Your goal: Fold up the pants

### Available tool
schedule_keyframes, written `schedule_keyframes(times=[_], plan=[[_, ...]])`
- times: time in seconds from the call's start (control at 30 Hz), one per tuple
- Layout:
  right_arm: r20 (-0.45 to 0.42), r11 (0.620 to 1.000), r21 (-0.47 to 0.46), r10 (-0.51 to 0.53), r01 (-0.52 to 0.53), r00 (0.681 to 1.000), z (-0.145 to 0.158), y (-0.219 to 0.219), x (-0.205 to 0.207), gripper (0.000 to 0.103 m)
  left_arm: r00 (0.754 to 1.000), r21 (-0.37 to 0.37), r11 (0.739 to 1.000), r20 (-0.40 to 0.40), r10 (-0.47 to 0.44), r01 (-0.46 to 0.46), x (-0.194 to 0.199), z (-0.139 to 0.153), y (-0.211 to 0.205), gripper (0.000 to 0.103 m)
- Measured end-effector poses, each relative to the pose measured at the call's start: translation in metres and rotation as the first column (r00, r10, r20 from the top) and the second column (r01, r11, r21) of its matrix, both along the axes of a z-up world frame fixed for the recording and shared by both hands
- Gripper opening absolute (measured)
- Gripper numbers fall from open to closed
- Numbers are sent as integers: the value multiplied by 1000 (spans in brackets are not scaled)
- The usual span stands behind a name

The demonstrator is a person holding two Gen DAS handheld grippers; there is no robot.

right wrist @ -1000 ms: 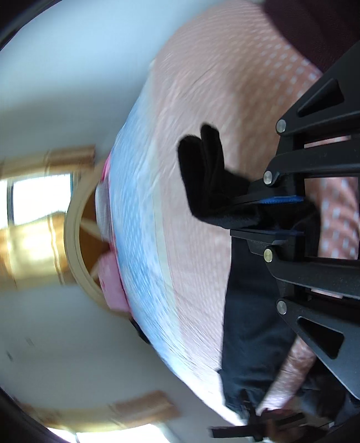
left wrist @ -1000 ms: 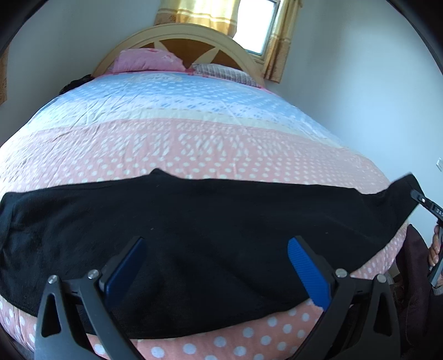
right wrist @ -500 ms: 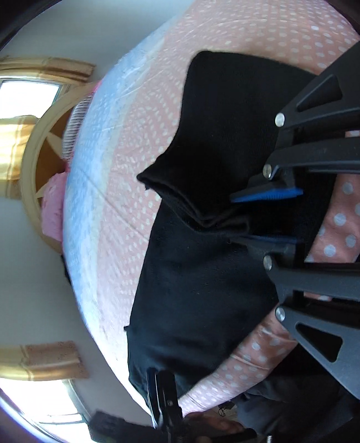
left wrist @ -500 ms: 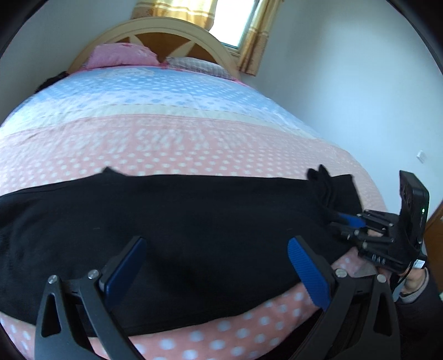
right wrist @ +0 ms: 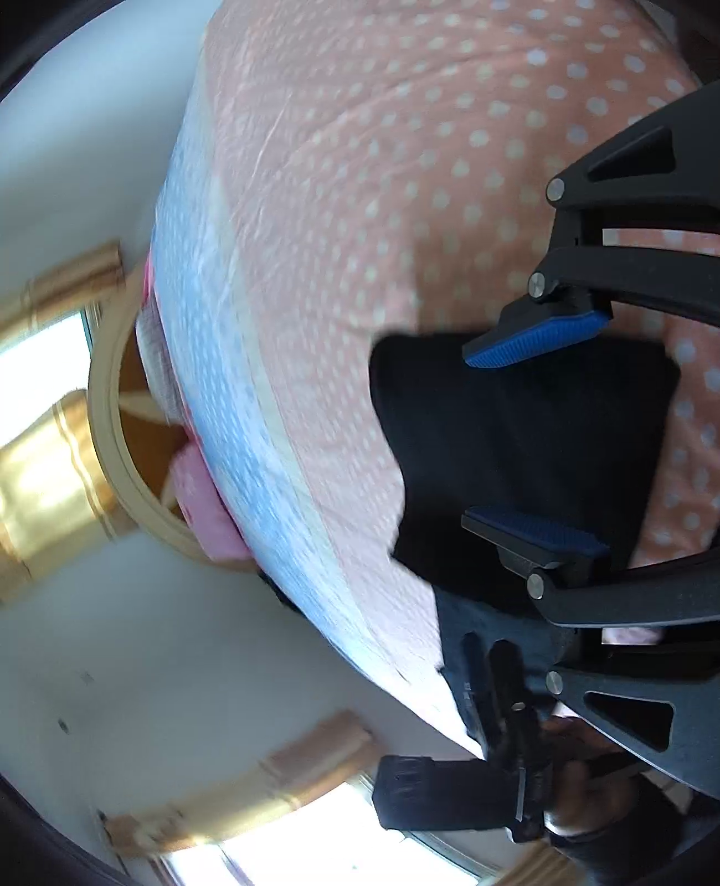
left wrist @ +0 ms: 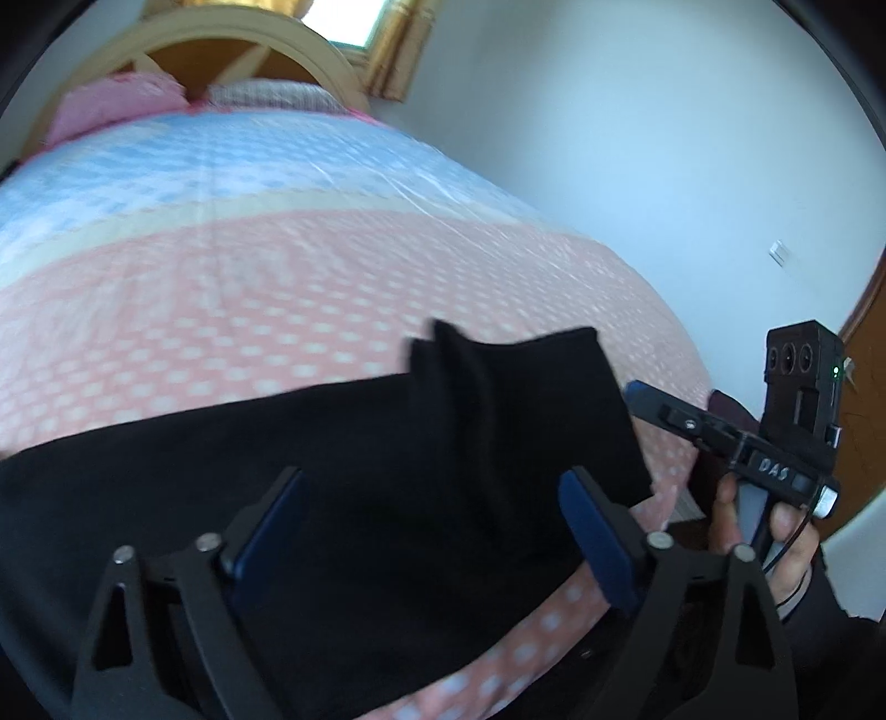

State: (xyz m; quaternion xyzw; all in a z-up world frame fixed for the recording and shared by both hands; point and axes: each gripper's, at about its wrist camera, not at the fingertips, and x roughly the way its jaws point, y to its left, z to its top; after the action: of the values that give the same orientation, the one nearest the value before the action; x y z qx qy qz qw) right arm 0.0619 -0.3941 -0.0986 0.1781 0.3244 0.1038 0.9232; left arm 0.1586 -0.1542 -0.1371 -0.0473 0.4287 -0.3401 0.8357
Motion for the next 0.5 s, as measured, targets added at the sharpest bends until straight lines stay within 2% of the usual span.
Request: schedule_keyframes(times=[0.03, 0.13, 0.33, 0.4, 0.43, 0.47, 0.5], plan=[[-2, 1000, -3, -21, 21, 1000, -2, -2, -1, 54, 1000, -1, 1000, -17, -5, 5, 2, -2, -8, 86], [-8, 998, 2, -65, 65, 998, -3, -12, -1, 55, 998, 7, 999, -58, -36, 37, 1, -8, -28, 84], [-15, 996, 22, -86, 86, 996, -4, -17, -5, 57, 998, 37, 999, -65, -9, 12, 6, -15, -37, 69], [-9, 996, 14, -89, 89, 996, -2, -18, -7, 58, 997, 33, 999, -73, -9, 11, 13, -14, -37, 51], [-6, 996, 10, -90, 90, 996, -2, -18, -8, 58, 997, 35, 999, -79, -16, 19, 15, -14, -38, 23], [-2, 996, 6, -92, 92, 996, -2, -17, -8, 58, 996, 28, 999, -88, -29, 32, 15, -13, -37, 16], [1, 995, 2, -95, 95, 995, -1, -17, -8, 58, 995, 20, 999, -89, -33, 34, 14, -12, -38, 15]])
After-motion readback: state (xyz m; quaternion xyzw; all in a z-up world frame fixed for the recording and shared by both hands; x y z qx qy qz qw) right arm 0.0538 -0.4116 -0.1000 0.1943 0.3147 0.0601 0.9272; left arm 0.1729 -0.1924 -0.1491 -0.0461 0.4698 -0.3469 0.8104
